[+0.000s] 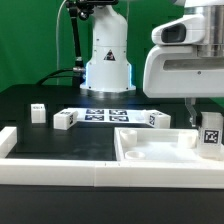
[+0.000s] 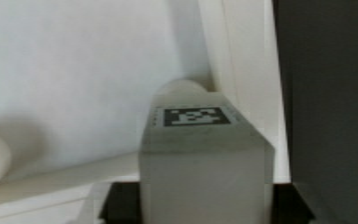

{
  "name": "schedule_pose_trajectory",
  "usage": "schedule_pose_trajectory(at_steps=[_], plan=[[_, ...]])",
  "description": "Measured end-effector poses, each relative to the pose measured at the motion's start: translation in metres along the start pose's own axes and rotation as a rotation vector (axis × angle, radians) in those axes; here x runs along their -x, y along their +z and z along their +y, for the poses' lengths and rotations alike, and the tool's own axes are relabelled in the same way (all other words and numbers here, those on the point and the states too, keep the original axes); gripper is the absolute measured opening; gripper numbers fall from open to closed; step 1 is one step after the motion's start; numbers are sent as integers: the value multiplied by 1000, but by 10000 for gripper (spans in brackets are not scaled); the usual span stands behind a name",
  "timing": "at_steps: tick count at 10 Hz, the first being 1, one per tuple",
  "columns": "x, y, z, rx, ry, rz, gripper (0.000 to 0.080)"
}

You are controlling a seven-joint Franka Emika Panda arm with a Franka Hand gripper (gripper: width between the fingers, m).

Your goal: Assemble one leg

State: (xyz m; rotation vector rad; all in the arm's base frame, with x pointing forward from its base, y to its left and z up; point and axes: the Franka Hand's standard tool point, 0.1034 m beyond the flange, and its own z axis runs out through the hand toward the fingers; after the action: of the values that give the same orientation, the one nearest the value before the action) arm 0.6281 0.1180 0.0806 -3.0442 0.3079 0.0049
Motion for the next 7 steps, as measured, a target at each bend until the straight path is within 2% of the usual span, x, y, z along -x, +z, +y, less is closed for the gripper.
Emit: schedule_pose_trajectory(at_steps=[1, 7], plan=[[0, 0, 0, -1, 21, 0, 292], [0, 0, 2, -1, 527, -2, 292]])
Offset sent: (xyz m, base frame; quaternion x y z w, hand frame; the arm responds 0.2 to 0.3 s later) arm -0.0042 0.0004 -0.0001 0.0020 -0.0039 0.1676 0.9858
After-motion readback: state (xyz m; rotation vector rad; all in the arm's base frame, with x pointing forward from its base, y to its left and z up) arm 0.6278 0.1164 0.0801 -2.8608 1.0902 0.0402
